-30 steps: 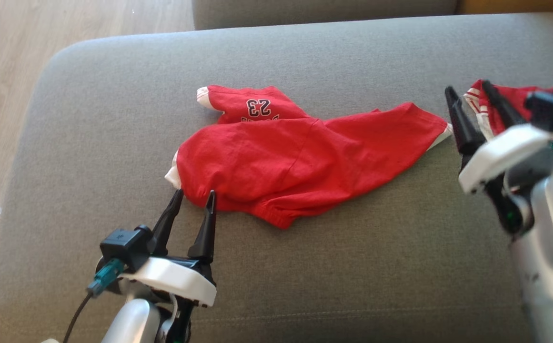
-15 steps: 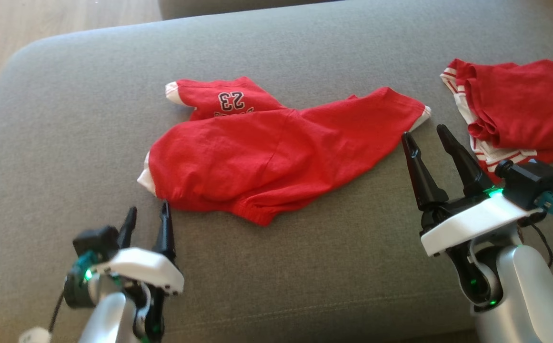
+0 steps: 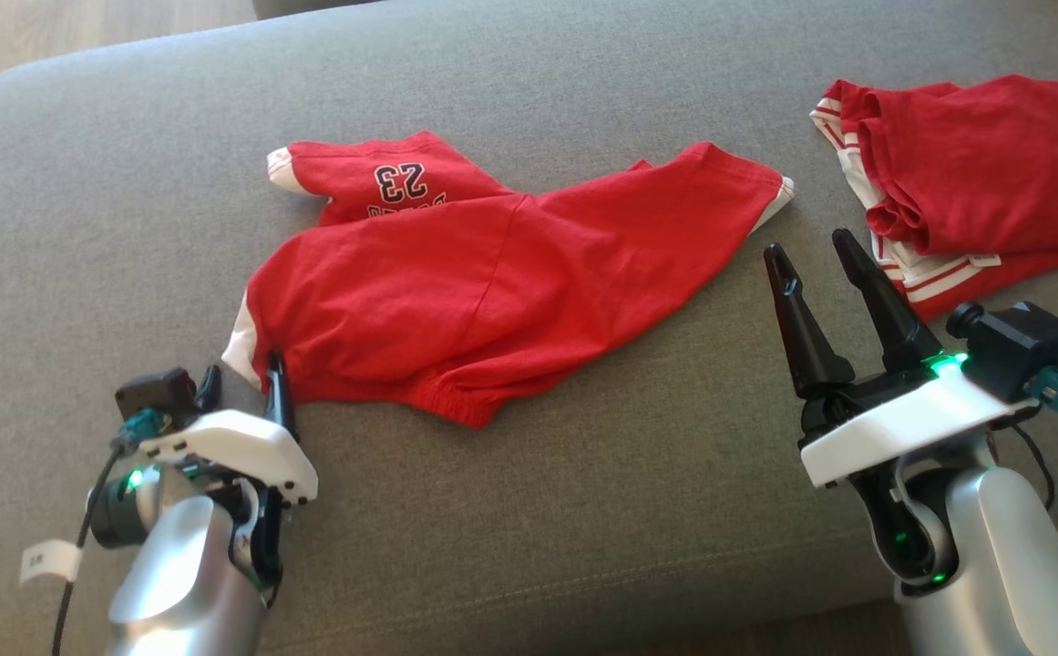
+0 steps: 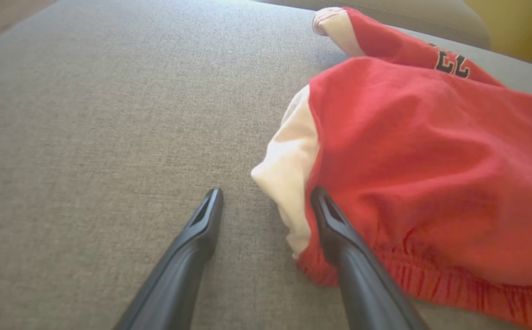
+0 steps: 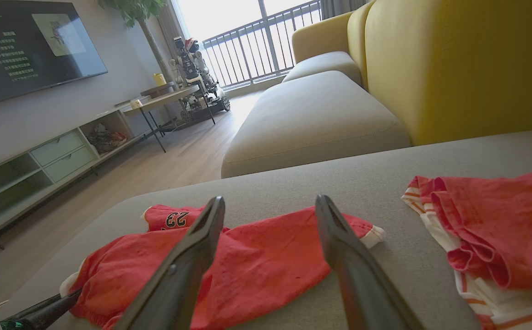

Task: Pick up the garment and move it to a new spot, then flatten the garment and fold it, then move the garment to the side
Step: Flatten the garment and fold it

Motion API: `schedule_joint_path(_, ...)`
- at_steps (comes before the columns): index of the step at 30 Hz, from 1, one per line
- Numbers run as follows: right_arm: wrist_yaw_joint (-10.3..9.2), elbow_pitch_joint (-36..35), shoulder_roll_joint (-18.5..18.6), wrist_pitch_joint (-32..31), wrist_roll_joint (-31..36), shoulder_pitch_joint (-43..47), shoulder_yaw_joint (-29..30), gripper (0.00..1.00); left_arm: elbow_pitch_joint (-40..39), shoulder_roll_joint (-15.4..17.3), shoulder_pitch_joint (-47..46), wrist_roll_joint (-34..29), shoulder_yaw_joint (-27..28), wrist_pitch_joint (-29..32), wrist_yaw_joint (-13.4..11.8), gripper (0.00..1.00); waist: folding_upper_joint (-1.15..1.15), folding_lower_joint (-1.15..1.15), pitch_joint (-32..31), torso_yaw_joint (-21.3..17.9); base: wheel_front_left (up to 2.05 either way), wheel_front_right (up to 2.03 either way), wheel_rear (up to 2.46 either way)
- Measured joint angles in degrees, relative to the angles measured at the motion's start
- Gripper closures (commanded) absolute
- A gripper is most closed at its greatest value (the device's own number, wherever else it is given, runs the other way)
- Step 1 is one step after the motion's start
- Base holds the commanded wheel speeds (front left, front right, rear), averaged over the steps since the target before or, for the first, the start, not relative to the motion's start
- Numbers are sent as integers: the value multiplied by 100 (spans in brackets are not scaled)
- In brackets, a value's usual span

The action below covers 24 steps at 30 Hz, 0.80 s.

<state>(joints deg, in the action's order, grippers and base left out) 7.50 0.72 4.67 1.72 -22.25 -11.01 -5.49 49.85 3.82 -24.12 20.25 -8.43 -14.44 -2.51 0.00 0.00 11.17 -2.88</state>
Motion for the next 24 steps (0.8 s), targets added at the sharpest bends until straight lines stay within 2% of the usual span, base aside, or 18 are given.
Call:
schedule_joint_path(8, 0, 23, -66, 40, -1, -4, -31, 0, 514, 49, -398, 4, 3, -25, 60, 0, 0, 0, 65, -54, 0, 0, 0)
schedule_joint_path(9, 0, 35, -66, 42, -1, -6, -33, 0, 580, 52, -443, 5, 3, -26, 108, 13, 0, 0, 67, -56, 0, 0, 0)
schedule_joint_path(10, 0, 44, -68, 62, -1, -7, -38, 0, 609, 65, -470, 5, 4, -26, 153, 96, 0, 0, 69, -58, 0, 0, 0)
schedule_joint_path(11, 0, 54, -69, 85, -1, -10, -44, 0, 610, 81, -486, 5, 7, -26, 201, 100, 0, 0, 70, -61, 0, 0, 0)
schedule_joint_path(13, 0, 78, -73, 90, -1, -15, -54, 0, 568, 101, -519, 5, 19, -25, 230, 100, 0, 0, 62, -67, 0, 0, 0)
schedule_joint_path(19, 0, 154, -80, 144, -1, -17, -55, 0, -125, 240, -561, -64, 218, -20, 105, 100, 0, 0, -2, -86, 0, 0, 0)
schedule_joint_path(24, 0, 237, -87, 233, -59, -17, -67, 0, -712, 504, -891, -181, 412, -20, -2, 100, 0, 0, -122, -152, 0, 0, 0)
